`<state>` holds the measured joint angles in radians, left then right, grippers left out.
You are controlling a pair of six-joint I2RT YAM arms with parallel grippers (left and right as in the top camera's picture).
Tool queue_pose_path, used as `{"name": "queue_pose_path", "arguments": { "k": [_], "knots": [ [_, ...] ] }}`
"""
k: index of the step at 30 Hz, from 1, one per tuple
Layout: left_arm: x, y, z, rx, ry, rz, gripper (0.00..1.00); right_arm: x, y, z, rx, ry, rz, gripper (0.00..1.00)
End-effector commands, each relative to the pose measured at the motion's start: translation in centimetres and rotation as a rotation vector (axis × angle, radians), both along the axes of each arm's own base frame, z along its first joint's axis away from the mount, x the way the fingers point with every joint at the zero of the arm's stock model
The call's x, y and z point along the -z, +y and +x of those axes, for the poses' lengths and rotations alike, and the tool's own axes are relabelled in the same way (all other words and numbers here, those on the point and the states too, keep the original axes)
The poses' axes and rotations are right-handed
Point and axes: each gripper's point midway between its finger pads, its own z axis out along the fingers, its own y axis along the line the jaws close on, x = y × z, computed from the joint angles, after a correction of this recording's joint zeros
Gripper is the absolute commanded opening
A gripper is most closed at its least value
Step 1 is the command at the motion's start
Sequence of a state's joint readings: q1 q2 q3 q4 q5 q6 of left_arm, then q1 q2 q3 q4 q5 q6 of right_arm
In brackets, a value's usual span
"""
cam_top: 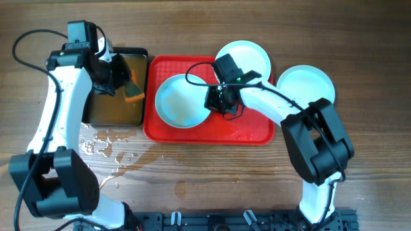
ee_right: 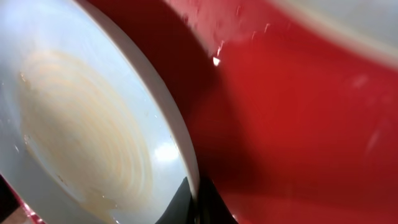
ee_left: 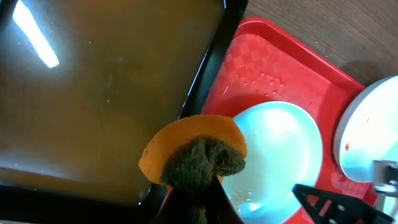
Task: Clean dirty plates on tray and stack at the side
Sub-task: 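Lift the plate with the right gripper and stack it on the right plate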
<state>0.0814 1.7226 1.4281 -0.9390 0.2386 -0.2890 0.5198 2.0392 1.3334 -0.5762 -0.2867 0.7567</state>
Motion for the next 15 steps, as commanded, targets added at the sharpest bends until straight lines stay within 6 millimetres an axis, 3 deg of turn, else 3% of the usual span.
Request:
{"name": "queue_pose_path", "arguments": {
  "k": [1,8,15],
  "knots": [
    [0.7,0.2,0.1,0.014,0.008,0.011,0.04,-3.9,-1.0,3.5,-0.145,-0.213,-0.117,0.04],
    [0.9,0.2,0.1,0.014,0.012,0.010,0.04,-9.4,-5.2,5.2,-0.200,-0.427,-0.410,0.04],
    [1.0,0.3,0.2,0.013,0.010,0.011,0.04,-19.4,-7.8,5.4,-0.156,-0.726,-0.668,0.05]
  ]
}}
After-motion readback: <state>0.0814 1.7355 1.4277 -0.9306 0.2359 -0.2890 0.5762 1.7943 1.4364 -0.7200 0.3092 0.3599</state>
